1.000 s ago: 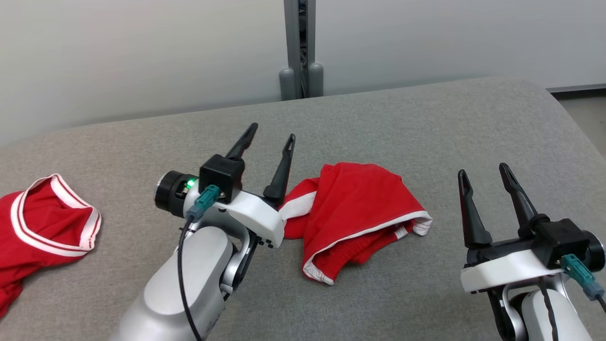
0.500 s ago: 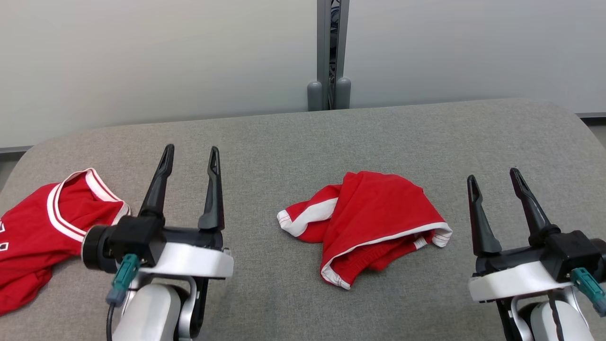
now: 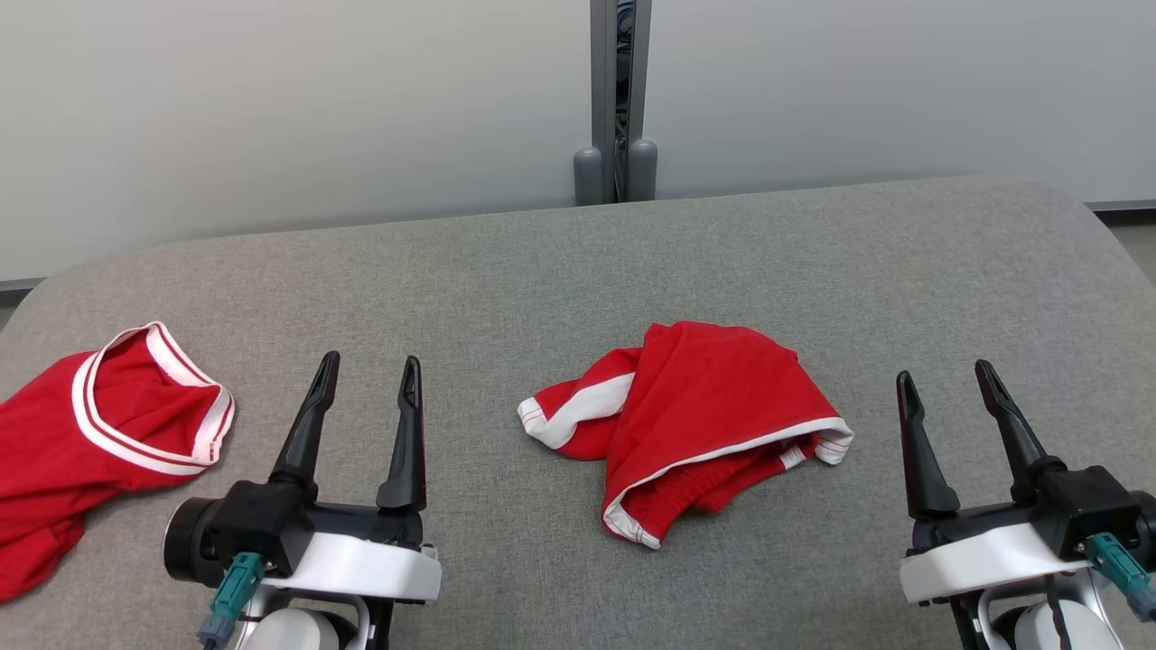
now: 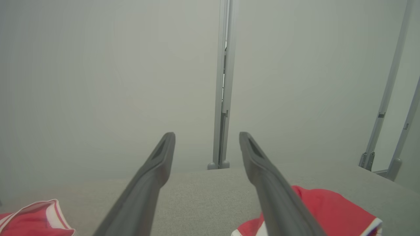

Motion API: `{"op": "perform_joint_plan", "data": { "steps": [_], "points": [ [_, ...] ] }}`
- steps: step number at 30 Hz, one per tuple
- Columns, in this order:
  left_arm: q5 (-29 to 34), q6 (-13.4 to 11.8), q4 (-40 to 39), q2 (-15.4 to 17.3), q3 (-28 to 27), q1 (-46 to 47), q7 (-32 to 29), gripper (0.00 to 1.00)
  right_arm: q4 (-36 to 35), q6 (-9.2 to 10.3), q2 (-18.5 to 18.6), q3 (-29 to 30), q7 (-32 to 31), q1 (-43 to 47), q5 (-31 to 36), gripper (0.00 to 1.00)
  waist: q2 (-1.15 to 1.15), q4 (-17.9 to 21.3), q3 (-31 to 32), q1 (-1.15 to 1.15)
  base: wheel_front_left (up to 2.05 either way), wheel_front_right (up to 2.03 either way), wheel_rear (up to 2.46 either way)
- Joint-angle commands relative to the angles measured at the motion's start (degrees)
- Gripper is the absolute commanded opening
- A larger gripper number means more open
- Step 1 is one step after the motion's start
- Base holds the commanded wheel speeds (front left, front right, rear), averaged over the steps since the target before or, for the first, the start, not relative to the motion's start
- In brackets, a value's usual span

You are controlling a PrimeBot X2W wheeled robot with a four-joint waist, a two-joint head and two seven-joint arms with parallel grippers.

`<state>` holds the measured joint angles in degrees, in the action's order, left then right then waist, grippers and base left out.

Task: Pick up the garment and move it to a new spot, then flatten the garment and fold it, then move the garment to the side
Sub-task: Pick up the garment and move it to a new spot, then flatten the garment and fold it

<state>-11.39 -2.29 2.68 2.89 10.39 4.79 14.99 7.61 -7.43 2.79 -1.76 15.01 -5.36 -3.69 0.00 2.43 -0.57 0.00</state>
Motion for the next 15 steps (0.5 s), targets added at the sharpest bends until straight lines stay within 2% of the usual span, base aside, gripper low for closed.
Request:
{"op": "perform_joint_plan", "data": {
  "steps": [1, 9, 15],
  "points": [
    [-0.78, -0.19, -0.09, 0.08, -0.03, -0.4, 0.19, 1.0, 0.18, -0.11, 0.27, 0.02, 0.36, -0.37, -0.41, 1.0, 0.0, 0.1, -0.04, 0.0, 0.0, 0.0, 0.0],
    [-1.32, -0.55, -0.39, 0.07, 0.36, 0.31, 0.19, 1.0, 0.52, -0.11, 0.25, 0.22, 0.35, -0.64, -0.47, 1.0, 0.0, 0.21, -0.13, 0.0, 0.0, 0.0, 0.0],
    [-1.9, -0.34, 0.22, 0.08, 1.12, 0.12, 0.19, 1.0, 5.68, -0.11, 1.25, 2.64, 0.22, -0.68, 3.06, 1.0, 0.0, 0.0, -0.28, 0.0, 0.0, 0.0, 0.0]
  ]
}}
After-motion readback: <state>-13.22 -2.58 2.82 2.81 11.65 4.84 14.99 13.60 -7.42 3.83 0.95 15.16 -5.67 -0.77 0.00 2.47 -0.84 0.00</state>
